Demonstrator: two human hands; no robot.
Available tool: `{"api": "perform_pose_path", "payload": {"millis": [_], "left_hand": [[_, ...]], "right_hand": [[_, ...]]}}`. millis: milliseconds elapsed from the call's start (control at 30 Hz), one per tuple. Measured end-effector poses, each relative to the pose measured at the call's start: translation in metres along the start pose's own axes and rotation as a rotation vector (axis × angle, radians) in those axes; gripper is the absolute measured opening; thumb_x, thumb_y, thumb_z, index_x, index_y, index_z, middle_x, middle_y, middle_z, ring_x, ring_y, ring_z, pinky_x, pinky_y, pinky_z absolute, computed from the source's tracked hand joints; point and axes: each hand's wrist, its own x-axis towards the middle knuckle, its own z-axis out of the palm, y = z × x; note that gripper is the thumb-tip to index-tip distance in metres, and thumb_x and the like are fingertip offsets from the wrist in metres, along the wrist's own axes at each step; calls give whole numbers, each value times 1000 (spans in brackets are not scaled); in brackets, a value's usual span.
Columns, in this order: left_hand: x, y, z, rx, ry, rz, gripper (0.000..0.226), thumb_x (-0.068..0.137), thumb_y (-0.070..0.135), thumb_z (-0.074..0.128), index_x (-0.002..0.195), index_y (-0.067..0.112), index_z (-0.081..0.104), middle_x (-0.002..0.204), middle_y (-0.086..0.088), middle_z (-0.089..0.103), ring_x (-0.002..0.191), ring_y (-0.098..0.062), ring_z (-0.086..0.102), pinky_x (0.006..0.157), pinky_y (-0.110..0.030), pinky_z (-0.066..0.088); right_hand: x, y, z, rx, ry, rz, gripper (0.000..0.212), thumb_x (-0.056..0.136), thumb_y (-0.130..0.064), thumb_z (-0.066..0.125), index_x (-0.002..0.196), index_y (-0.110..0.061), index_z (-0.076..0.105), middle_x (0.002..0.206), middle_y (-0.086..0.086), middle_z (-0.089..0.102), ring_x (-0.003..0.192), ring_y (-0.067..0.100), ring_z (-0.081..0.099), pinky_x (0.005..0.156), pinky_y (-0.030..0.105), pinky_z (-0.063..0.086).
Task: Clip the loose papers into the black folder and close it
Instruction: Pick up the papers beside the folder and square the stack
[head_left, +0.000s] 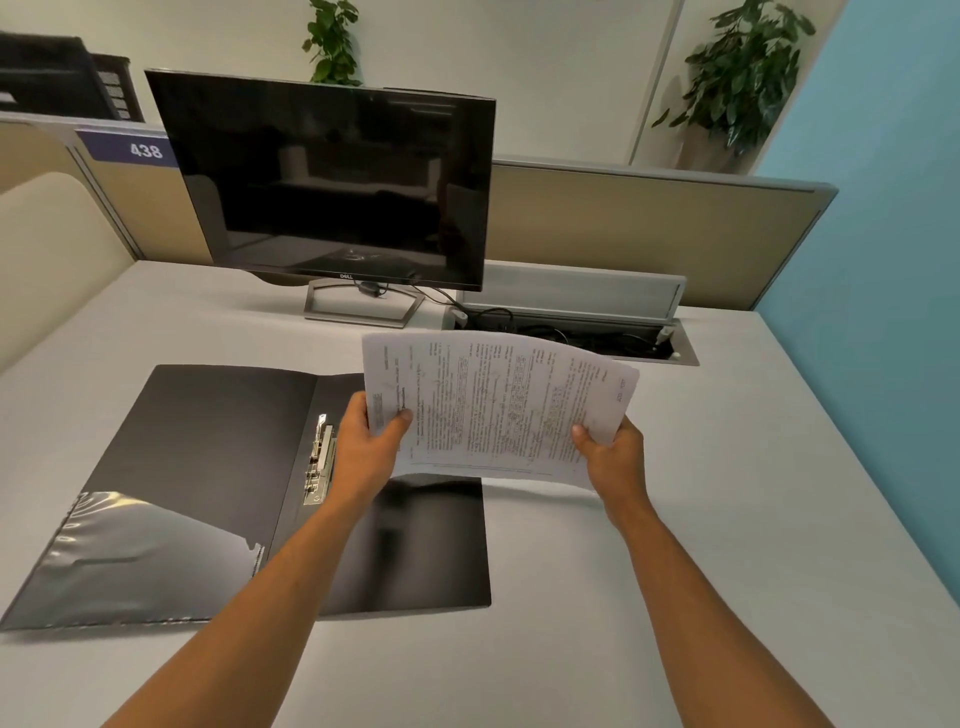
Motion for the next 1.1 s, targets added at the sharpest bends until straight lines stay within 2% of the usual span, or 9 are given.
{"api": "perform_pose_path", "payload": {"millis": [200, 367, 533, 600, 667, 767, 867, 1000, 1100], "left_hand": [[7, 5, -25, -3, 10, -8, 25, 86, 21, 70, 103, 8, 58, 106, -2, 69, 94, -21, 68, 82, -39, 58], [11, 2, -47, -70, 36, -45, 26, 85, 22, 71, 96, 3, 58, 99, -4, 72, 84, -24, 71, 71, -33, 58], [6, -7, -59, -463, 24, -174, 10, 88, 18, 64, 95, 12, 59, 103, -8, 71, 95, -31, 65, 63, -30, 54], [1, -10, -56, -649, -1, -188, 31, 86, 17, 63, 116, 8, 59, 117, -11, 67, 106, -30, 64, 74, -34, 60], [-4, -9, -52, -766, -8, -191, 48, 85, 14, 62, 131, 11, 53, 126, -11, 64, 113, -26, 62, 91, -41, 55], [-9, -9, -44, -766, -7, -189, 46, 83, 9, 63, 128, 16, 55, 129, -9, 63, 119, -28, 59, 102, -49, 46], [-17, -5, -35, -732, 11, -182, 49, 84, 5, 63, 130, 19, 54, 122, -4, 67, 112, -25, 64, 92, -46, 51], [-19, -2, -32, -782, 172, -235, 45, 86, 0, 63, 127, 18, 54, 113, 0, 70, 99, -20, 70, 76, -37, 57], [-14, -6, -43, -733, 226, -255, 45, 85, 1, 66, 126, 15, 54, 110, 1, 71, 95, -18, 71, 73, -35, 59]], "right_hand": [[-2, -13, 9, 49, 16, -1, 29, 90, -3, 61, 110, -23, 59, 102, -9, 65, 93, 12, 63, 73, 27, 55], [-7, -12, 21, 105, 28, 48, 31, 88, -6, 64, 111, -26, 58, 108, -4, 65, 98, 16, 63, 75, 32, 56], [-20, -11, 43, 250, 23, 159, 34, 88, -2, 63, 110, -28, 60, 114, 0, 66, 104, 19, 62, 83, 39, 55], [-27, -9, 55, 305, 11, 200, 38, 88, -1, 61, 118, -23, 60, 114, 0, 67, 104, 19, 62, 77, 35, 53], [-34, -7, 67, 377, 4, 249, 40, 88, 1, 60, 121, -21, 60, 113, 0, 69, 103, 20, 63, 75, 34, 53], [-44, -5, 85, 502, 4, 339, 41, 87, 4, 58, 122, -18, 61, 109, 1, 71, 101, 24, 65, 72, 37, 54], [-57, -1, 104, 570, -3, 397, 41, 88, 6, 57, 123, -16, 61, 111, 5, 71, 102, 26, 65, 73, 39, 55], [-74, 5, 126, 626, -16, 449, 39, 89, 4, 56, 120, -19, 62, 112, 6, 71, 103, 29, 65, 77, 44, 56], [-84, 9, 136, 651, -36, 458, 41, 89, 4, 56, 124, -18, 60, 114, 8, 71, 104, 29, 65, 80, 47, 56]]}}
